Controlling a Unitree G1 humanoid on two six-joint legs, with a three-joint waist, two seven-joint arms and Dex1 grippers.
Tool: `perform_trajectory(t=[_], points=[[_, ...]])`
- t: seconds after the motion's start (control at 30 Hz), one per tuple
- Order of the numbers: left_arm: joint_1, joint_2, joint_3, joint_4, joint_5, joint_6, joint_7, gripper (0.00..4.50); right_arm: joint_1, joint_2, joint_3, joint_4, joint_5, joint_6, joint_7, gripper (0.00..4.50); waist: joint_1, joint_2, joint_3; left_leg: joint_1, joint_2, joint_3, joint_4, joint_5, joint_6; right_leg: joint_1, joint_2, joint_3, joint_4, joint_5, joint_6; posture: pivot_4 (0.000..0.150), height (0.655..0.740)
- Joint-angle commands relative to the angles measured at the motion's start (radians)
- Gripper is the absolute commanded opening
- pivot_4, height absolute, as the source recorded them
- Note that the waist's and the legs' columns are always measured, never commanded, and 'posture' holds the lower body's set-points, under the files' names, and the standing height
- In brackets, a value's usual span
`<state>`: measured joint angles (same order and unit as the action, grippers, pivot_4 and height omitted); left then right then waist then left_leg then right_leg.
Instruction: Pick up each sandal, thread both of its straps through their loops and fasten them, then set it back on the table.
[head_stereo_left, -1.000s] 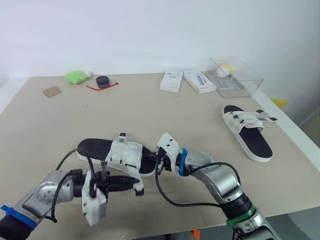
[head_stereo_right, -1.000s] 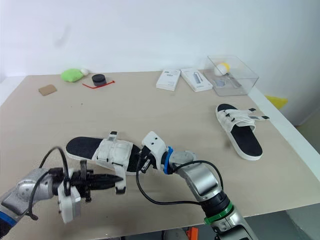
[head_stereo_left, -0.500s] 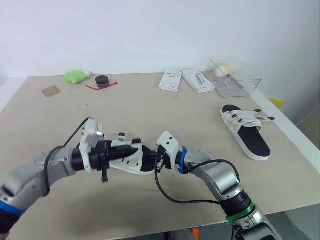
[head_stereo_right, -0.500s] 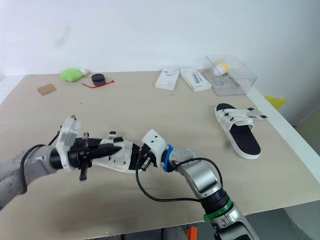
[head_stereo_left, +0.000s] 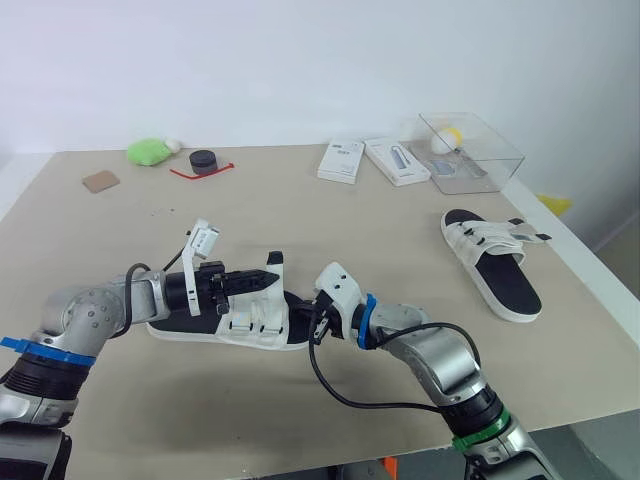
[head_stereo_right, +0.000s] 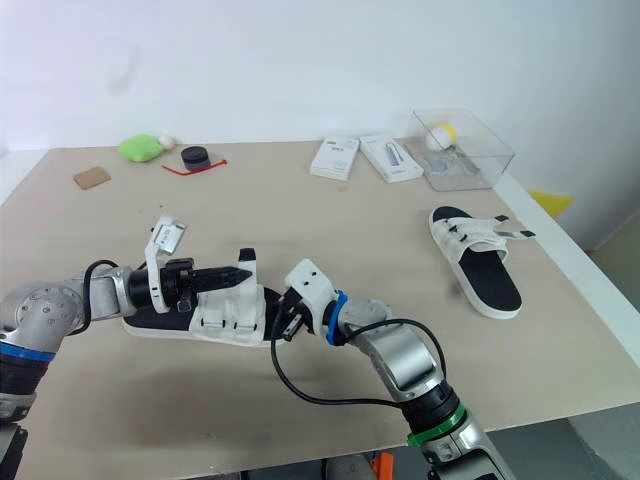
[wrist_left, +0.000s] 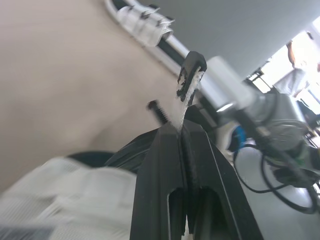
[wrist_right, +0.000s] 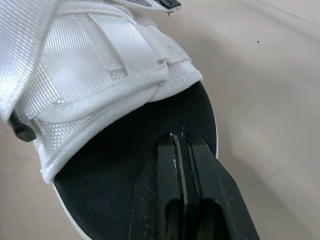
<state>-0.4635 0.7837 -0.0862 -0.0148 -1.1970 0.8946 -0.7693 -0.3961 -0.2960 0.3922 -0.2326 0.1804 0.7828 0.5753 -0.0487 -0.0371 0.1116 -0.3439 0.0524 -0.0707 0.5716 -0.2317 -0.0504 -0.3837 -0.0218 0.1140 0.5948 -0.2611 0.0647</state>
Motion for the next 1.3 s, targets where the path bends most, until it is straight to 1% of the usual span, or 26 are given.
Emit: perform_trajectory(t=[0.03,0.1,0.3,0.57,0.73,0.9,1.0,1.3], points=[[-0.037,-0.02,0.076,0.024,0.036,0.018,-0.017,0.01,0.035,-0.02,0.033,0.02,-0.028,0.046,-0.015,0.0,0.0,0.0,0.0,0.0,0.0,0.0,0.0,0.0,0.0,0.0,0.0,0.0,0.0,0.0,0.0,0.15,0.74],[-0.044,-0.034,0.096,0.046,0.047,0.034,-0.016,0.01,0.037,-0.023,0.038,0.018,-0.031,0.046,-0.017,0.0,0.0,0.0,0.0,0.0,-0.001,0.0,0.0,0.0,0.0,0.0,0.0,0.0,0.0,0.0,0.0,0.15,0.74],[-0.08,-0.08,0.119,0.124,0.133,0.044,-0.01,0.01,0.031,-0.024,0.04,0.022,-0.034,0.045,-0.017,0.0,0.0,0.0,0.0,0.0,-0.001,-0.001,0.0,0.0,0.0,0.001,0.0,0.0,0.0,0.0,0.0,0.15,0.74],[-0.107,-0.121,0.091,0.161,0.282,0.027,-0.026,0.01,0.034,-0.024,0.04,0.019,-0.032,0.045,-0.022,0.0,0.001,0.0,0.0,0.0,-0.001,-0.002,0.0,0.001,-0.001,0.001,0.0,0.0,0.0,0.0,0.0,0.15,0.74],[-0.109,-0.131,0.07,0.163,0.378,0.013,-0.051,0.01,0.032,-0.024,0.036,0.02,-0.03,0.045,-0.025,0.0,0.001,0.0,0.0,0.0,-0.002,-0.002,0.0,0.001,-0.002,0.002,0.0,0.0,0.0,0.0,0.0,0.15,0.74],[-0.104,-0.129,0.05,0.152,0.44,0.016,-0.094,0.01,0.033,-0.025,0.034,0.018,-0.027,0.046,-0.028,0.0,0.001,0.0,0.0,0.0,-0.002,-0.002,0.0,0.001,-0.002,0.002,0.0,0.0,0.0,0.0,0.0,0.15,0.74],[-0.104,-0.133,0.056,0.144,0.453,0.028,-0.114,0.01,0.031,-0.025,0.034,0.02,-0.026,0.046,-0.029,0.0,0.001,0.0,0.0,0.0,-0.002,-0.002,0.0,0.001,-0.002,0.002,0.0,0.0,0.0,0.0,0.0,0.15,0.74],[-0.116,-0.114,0.017,0.13,0.559,-0.054,-0.2,0.01,0.023,-0.022,0.035,0.025,-0.026,0.045,-0.026,0.0,0.0,0.0,0.0,0.0,-0.001,-0.002,0.0,0.001,-0.002,0.002,0.0,0.0,0.0,0.0,0.0,0.15,0.74]])
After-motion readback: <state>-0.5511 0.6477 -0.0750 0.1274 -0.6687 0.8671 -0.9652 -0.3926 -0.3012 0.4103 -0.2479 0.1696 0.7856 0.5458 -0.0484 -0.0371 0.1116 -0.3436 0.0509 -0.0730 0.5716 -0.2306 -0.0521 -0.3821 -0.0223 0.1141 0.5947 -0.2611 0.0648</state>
